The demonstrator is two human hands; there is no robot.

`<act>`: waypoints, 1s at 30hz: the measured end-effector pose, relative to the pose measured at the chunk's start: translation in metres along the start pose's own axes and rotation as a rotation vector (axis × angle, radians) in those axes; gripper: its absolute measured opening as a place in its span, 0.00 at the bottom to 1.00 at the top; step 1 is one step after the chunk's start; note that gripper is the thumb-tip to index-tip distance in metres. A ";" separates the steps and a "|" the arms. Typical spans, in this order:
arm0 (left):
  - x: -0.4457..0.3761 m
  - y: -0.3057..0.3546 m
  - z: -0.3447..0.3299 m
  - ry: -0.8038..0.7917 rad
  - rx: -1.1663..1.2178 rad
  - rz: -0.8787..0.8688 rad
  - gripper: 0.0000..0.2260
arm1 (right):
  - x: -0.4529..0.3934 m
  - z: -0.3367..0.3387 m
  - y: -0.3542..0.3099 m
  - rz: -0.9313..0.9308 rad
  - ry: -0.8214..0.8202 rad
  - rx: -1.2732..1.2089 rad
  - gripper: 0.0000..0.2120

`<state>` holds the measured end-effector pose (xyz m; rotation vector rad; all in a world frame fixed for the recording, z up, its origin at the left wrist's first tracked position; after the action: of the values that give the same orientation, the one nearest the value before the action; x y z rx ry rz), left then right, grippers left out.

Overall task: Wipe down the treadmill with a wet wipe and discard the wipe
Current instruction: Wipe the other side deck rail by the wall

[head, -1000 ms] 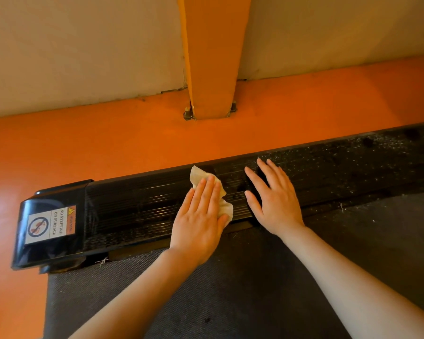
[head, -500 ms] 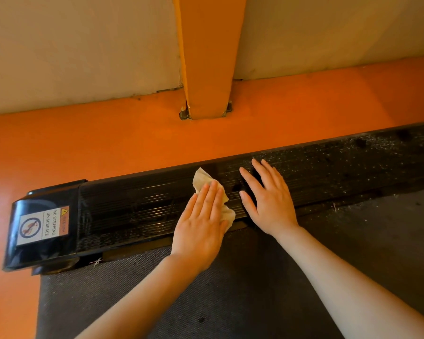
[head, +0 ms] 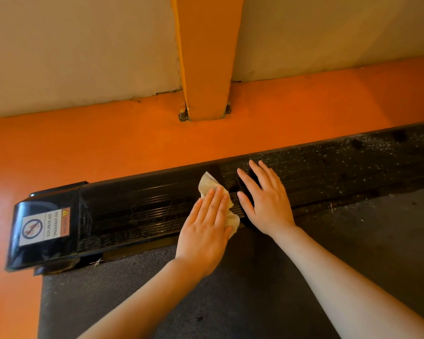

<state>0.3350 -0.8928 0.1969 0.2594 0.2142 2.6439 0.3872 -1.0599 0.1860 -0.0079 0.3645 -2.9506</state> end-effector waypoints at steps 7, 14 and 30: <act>-0.058 -0.019 0.018 -0.060 -0.016 0.121 0.28 | -0.001 0.003 0.001 0.018 -0.026 -0.034 0.27; -0.035 0.000 0.009 -0.014 -0.003 0.081 0.27 | 0.002 0.013 0.025 -0.019 0.020 -0.048 0.25; -0.069 0.004 0.011 -0.048 -0.032 0.149 0.28 | -0.002 0.012 0.034 0.007 -0.027 -0.052 0.26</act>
<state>0.3961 -0.9275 0.1985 0.3405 0.1416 2.7819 0.3946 -1.0948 0.1893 -0.0530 0.4357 -2.9303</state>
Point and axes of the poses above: each hand's wrist, its own x-axis away from the middle knuckle, its own z-axis out of the back of the hand, y = z × x, the point moved 3 cm from there along -x, towards the middle knuckle, and after that the axes turned 3 degrees about -z, right-handed, at the moved point
